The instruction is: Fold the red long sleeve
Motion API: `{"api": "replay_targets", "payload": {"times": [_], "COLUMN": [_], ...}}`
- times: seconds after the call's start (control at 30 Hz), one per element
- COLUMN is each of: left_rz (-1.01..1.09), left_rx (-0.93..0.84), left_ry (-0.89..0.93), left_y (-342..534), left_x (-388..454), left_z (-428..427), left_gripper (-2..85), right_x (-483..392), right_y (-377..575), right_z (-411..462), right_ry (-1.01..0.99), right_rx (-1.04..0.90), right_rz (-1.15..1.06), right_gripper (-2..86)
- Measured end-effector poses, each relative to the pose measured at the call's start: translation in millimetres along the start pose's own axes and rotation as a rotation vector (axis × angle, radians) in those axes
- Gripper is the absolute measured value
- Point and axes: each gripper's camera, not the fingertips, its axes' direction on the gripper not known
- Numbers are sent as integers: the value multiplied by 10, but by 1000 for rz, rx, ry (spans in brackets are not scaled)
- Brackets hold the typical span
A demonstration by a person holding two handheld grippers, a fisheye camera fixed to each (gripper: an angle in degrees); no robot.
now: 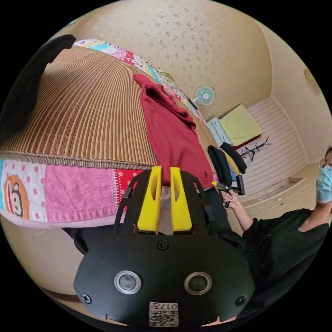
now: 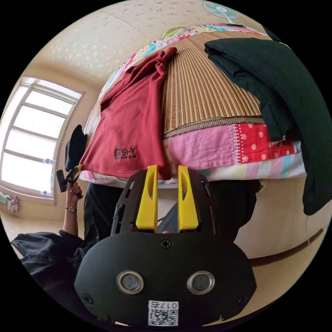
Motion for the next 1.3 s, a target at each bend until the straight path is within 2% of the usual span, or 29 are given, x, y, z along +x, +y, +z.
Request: {"api": "replay_targets", "payload": {"times": [0.17,0.33,0.43,0.5,0.7,0.77,0.8,0.9,0.97,1.03,1.07,1.13,1.23,1.3], "left_rz": [-52,-10,28,83,308,310,248,-17,-145,-232,-278,-326,-374,-394], "left_rx": [99,175,271,356,465,468,453,361,335,323,320,337,404,423], "left_ry": [204,333,492,626,862,880,850,693,679,752,798,775,623,441], "left_y": [150,222,295,366,492,472,429,292,218,98,-16,-223,-653,-987], "left_x": [-187,-161,-111,-8,450,499,467,196,3,-123,-151,-144,-165,-219], "left_z": [-295,-550,-764,-982,-1447,-1473,-1428,-1095,-833,-562,-393,-218,-48,133], "left_gripper": [46,46,45,44,45,46,46,46,45,45,45,45,47,64], "right_x": [174,604,618,547,300,291,330,582,808,996,1006,934,767,712], "right_y": [-3,128,181,230,500,489,439,237,117,-76,-134,-431,-971,-1333], "right_z": [-507,-1459,-1889,-2140,-2843,-2924,-2920,-2671,-2399,-2027,-1952,-1724,-1513,-1305], "right_ry": [-264,-843,-1052,-1123,-1301,-1303,-1261,-1063,-1066,-1121,-1128,-1147,-1007,-918], "right_rx": [5,320,434,480,683,697,690,622,590,566,564,577,586,548], "right_rz": [4,68,9,-63,-373,-434,-389,-79,103,289,319,385,351,303], "right_gripper": [37,28,28,27,24,23,22,22,21,21,22,22,22,23]}}
